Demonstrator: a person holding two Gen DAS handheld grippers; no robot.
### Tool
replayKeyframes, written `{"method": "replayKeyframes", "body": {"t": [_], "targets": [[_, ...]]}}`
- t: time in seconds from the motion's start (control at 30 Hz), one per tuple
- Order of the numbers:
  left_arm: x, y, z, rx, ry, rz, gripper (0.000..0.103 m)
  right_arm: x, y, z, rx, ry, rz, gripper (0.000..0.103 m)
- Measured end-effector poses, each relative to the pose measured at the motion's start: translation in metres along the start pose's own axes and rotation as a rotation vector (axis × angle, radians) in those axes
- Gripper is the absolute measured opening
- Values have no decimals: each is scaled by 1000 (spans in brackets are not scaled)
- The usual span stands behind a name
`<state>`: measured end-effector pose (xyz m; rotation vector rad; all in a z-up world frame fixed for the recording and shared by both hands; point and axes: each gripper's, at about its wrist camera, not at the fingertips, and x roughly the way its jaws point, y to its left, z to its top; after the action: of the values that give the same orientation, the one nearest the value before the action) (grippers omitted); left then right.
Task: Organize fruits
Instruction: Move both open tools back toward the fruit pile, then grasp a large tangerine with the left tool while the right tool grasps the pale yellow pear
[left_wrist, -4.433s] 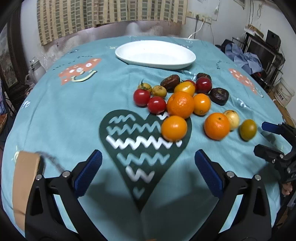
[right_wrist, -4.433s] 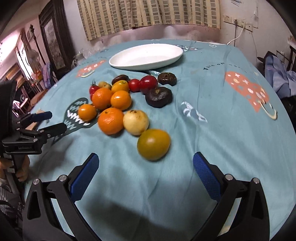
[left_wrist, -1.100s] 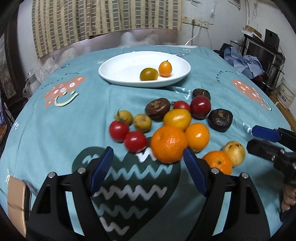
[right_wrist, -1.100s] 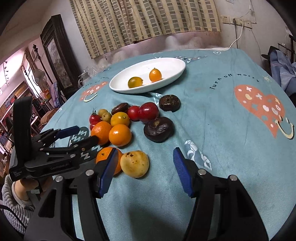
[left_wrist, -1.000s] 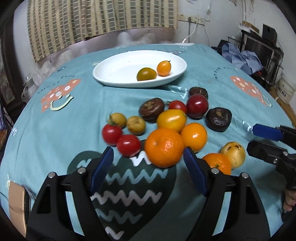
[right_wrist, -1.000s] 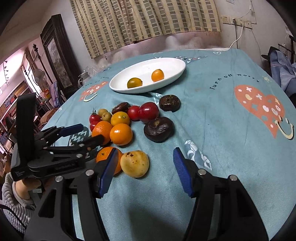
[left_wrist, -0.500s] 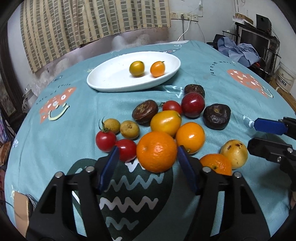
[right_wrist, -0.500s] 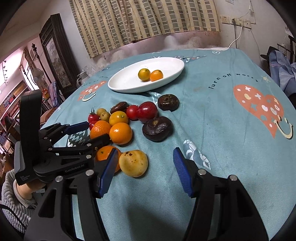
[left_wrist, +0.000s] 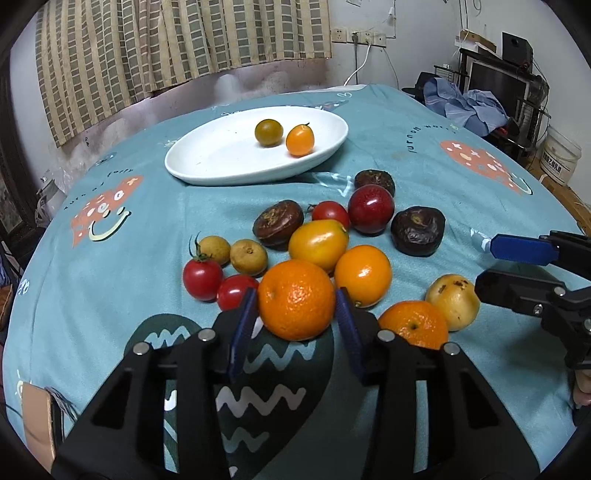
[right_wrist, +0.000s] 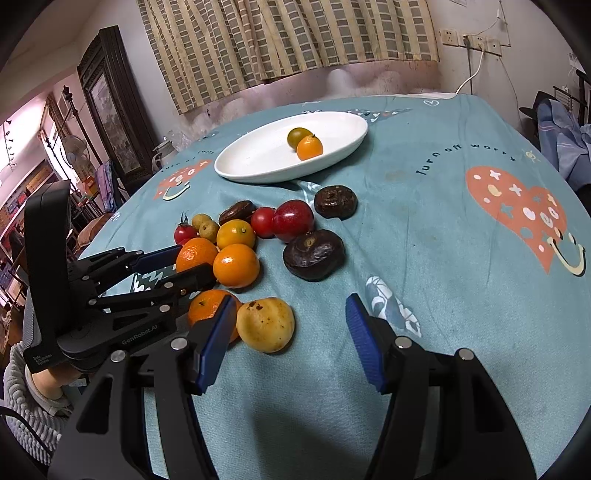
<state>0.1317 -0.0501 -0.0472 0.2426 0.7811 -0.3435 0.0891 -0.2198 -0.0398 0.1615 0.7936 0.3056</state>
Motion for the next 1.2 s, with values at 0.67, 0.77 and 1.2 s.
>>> {"method": "replayKeyframes", "body": {"t": [0.67, 0.77, 1.2], "targets": [[-35, 30, -14, -92, -82, 76, 44, 9, 26, -3, -119, 40, 27, 62], [-36, 31, -15, -95, -83, 76, 44, 7, 41, -5, -182, 28, 47, 62], [-35, 34, -14, -106, -80, 61, 44, 27, 51, 4, -208, 47, -33, 68]]}}
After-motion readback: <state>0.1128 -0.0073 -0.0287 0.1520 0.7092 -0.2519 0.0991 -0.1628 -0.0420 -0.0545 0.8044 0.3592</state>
